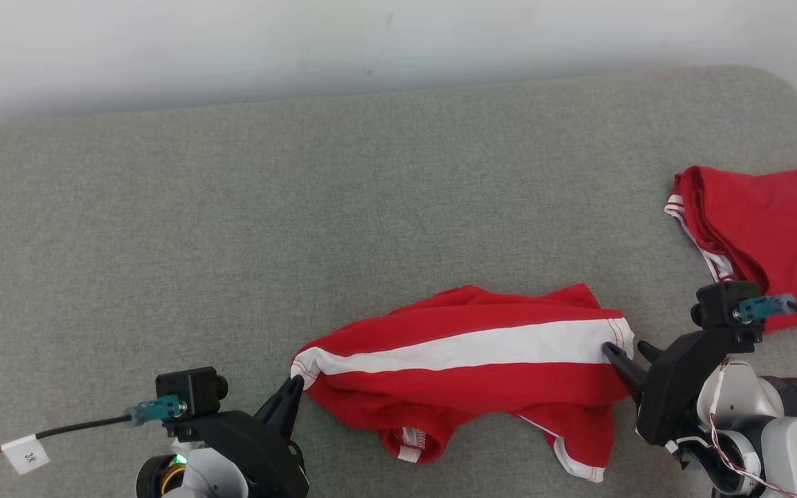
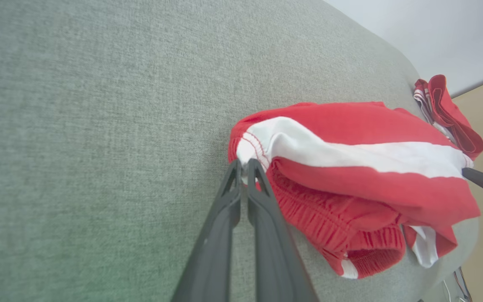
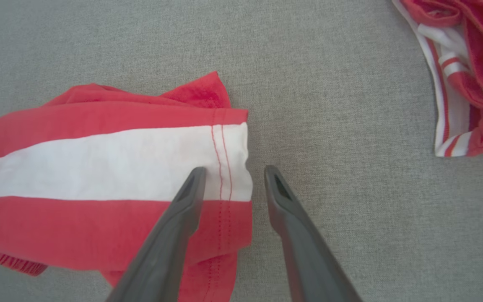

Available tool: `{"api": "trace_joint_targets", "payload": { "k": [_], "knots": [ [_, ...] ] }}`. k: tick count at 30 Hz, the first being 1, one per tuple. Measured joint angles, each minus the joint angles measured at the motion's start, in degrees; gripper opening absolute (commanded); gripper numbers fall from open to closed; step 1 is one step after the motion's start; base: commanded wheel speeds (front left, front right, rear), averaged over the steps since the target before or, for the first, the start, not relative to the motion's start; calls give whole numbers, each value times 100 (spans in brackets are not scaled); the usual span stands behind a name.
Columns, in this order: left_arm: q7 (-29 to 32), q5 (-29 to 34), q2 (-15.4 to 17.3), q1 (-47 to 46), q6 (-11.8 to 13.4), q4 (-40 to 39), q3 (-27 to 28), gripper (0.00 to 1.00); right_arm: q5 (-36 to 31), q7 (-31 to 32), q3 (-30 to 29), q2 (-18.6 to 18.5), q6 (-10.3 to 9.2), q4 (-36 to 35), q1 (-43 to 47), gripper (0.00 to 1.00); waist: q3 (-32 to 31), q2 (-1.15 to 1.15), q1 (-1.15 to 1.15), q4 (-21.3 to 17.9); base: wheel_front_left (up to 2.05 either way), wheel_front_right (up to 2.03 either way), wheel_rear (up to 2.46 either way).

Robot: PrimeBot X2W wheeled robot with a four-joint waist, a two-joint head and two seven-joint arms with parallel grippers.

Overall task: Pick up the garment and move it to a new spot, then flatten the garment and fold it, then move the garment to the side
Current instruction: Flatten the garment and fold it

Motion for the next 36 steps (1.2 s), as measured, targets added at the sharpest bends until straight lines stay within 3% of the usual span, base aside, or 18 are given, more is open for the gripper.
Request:
{"api": "trace_joint_targets", "payload": {
  "k": [1,7,9,18,28,36],
  "knots": [
    [0,0,3,0,0,-5,2,0,0,7,3,1,0,1,-13,62,12,0,0,-1,0,0,0],
    [0,0,25,-31,0,-41,13,0,4,-36,107,-84,0,77,-195,34,93,0,0,22,0,0,0],
    [-2,0,25,-37,-1,-42,15,0,16,-41,162,-84,0,90,-207,1,106,0,0,36,0,0,0],
    [-327,-5,37,-100,-5,-171,231,0,234,-265,140,-104,0,-176,-244,0,88,0,0,41,0,0,0],
    [-899,160,43,-558,-160,-760,570,0,623,-1137,5,-204,0,-682,-649,0,-97,0,0,0,0,0,0],
    [-999,337,79,-1198,-198,-1308,764,0,948,-1728,-12,-176,0,-946,-1041,0,-313,0,0,-38,0,0,0]
  ]
}}
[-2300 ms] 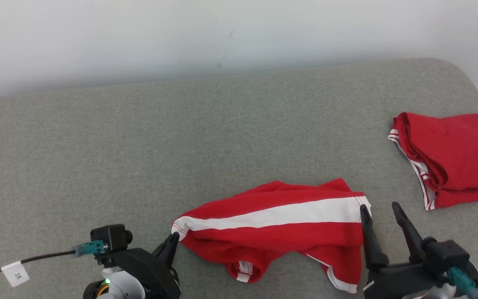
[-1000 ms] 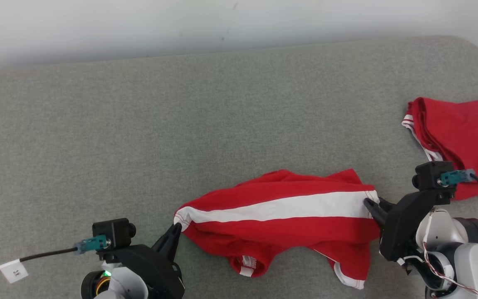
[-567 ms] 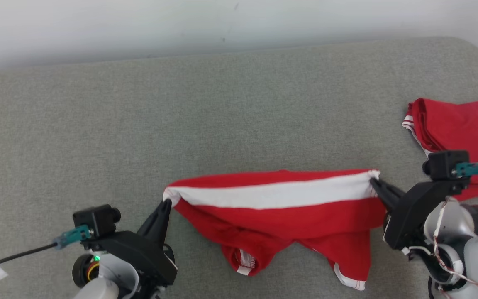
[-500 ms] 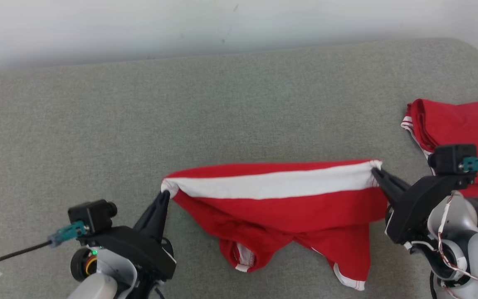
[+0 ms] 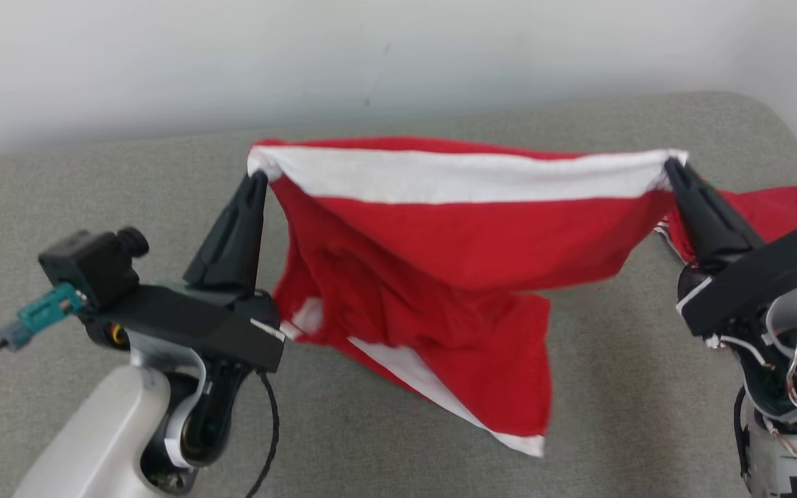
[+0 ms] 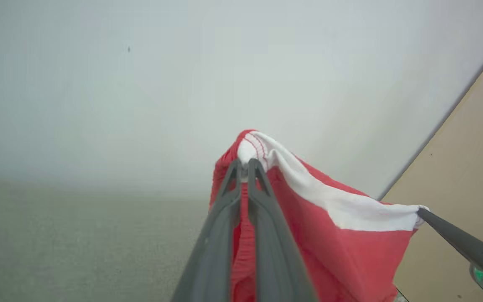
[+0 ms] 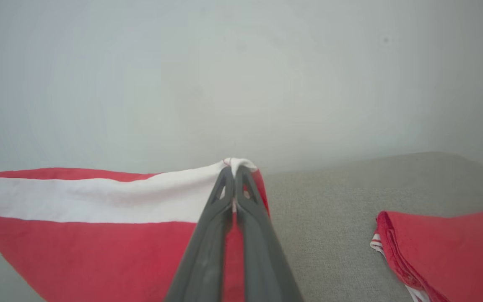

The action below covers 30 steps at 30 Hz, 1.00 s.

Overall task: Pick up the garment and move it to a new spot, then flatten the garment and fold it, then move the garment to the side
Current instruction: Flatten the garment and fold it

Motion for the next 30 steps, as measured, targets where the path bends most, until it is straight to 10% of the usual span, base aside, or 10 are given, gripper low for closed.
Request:
{"api": "trace_joint_targets", "payload": {
  "k": [30],
  "knots": [
    [1038,-196,352,-1722,-300,-16,145,0,327,-1136,288,-313,0,-15,-1651,0,134,0,0,-309,0,0,0]
  ]
}}
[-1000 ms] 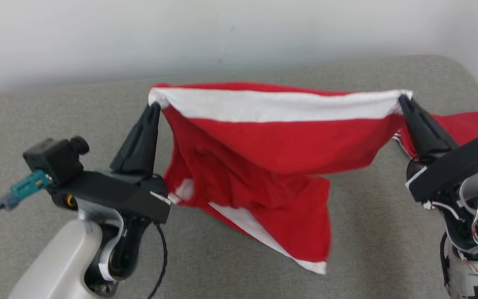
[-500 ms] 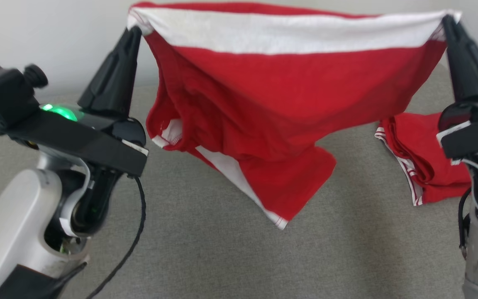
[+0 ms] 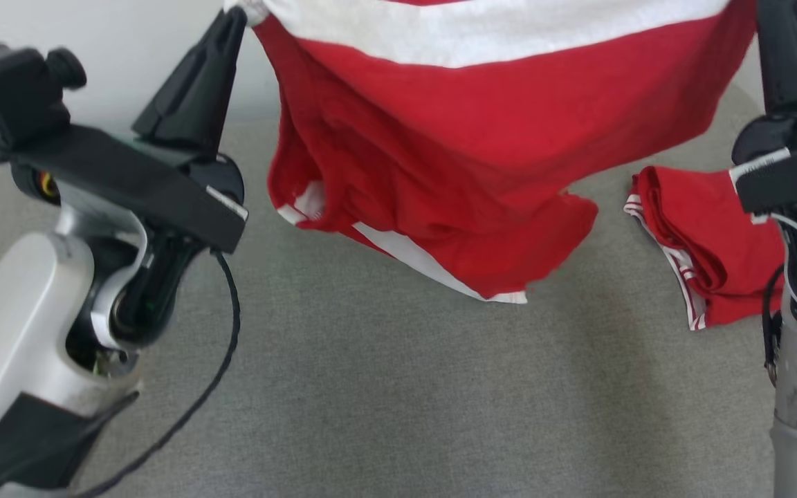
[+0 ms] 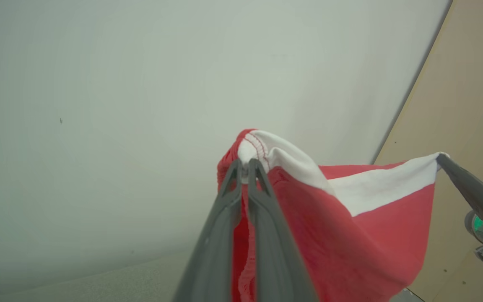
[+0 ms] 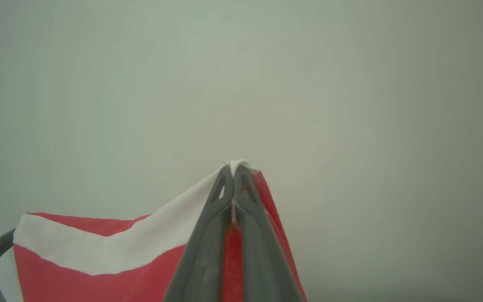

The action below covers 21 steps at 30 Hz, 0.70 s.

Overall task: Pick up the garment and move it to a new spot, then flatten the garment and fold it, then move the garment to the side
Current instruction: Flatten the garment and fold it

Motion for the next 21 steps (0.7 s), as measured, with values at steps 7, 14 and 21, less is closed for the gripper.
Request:
{"api": "trace_joint_targets", "payload": {
  "k": [7,14,21],
  "knots": [
    [3,177,-131,-714,-35,597,33,0,-13,-158,403,-154,0,777,-756,0,347,0,0,-54,0,0,0],
    [-389,522,-377,-1891,-60,1567,182,0,-54,-463,827,-59,0,2194,-2270,0,845,0,1,-164,0,0,0],
    [-1391,783,-682,-2805,-247,2539,437,0,-824,-1706,1205,-65,0,3378,-3732,0,1357,0,1,-306,0,0,0]
  ]
}}
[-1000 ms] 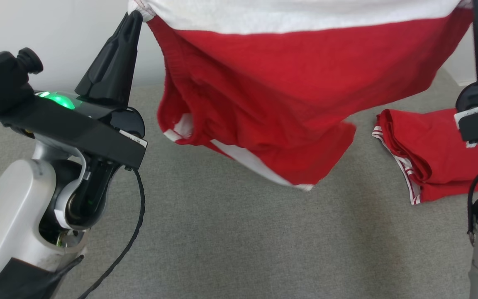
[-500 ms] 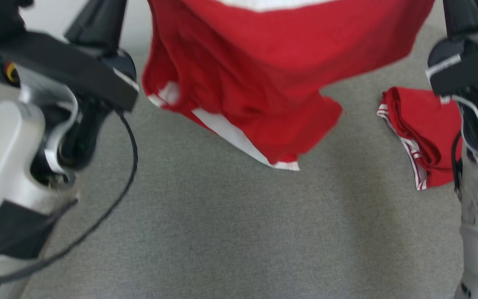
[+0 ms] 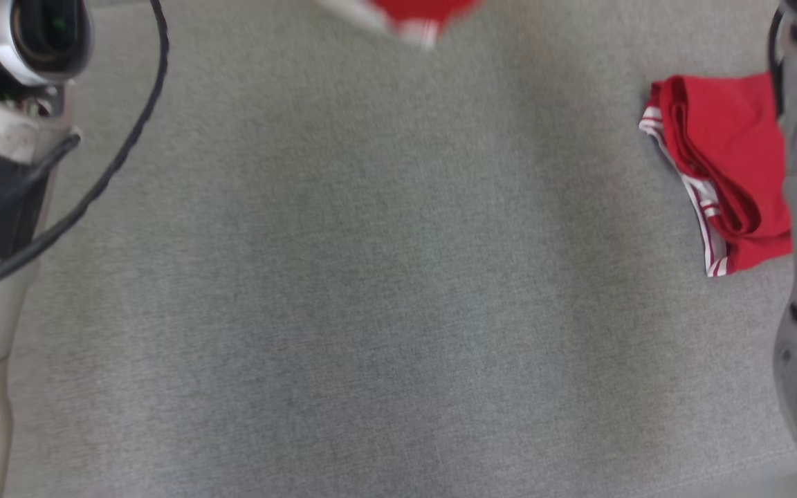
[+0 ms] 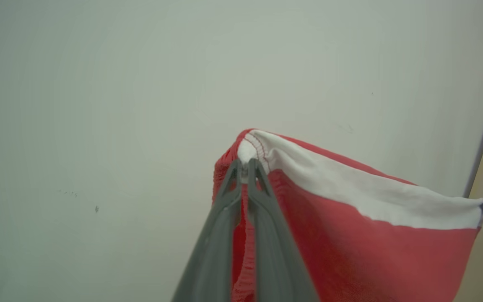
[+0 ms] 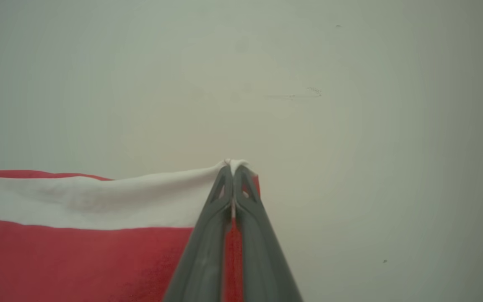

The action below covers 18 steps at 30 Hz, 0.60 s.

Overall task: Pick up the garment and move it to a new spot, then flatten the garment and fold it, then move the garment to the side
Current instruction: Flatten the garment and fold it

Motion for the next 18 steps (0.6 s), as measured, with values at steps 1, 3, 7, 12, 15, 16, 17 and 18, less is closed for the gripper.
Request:
{"api": "trace_joint_targets", "payload": {
  "k": [1,3,7,12,15,16,17,18],
  "knots": [
    [-141,77,-12,-69,-67,109,7,0,-108,-205,30,-3,0,135,-142,0,60,0,0,-20,0,0,0],
    [-333,172,-56,-168,-183,291,37,0,-293,-552,53,-14,0,425,-360,0,174,0,0,-58,0,0,0],
    [-504,296,-178,-165,-437,577,120,0,-541,-1037,258,-62,0,895,-505,0,392,0,0,-111,0,0,0],
    [-539,423,-355,240,-693,911,227,0,-437,-1262,582,-157,0,1313,-409,0,662,0,0,-128,0,0,0],
    [-549,521,-504,605,-837,947,330,0,-96,-1193,817,-237,0,1395,-120,0,740,1,1,-94,0,0,0],
    [-549,533,-549,748,-883,950,356,0,57,-1103,913,-271,0,1388,-11,0,734,1,1,-82,0,0,0],
    [-549,538,-587,899,-929,961,375,0,198,-1000,1015,-322,0,1348,101,0,714,0,0,-72,0,0,0],
    [-549,543,-615,1043,-960,966,383,0,368,-907,1072,-377,0,1273,208,0,685,0,0,-63,0,0,0]
  ]
}}
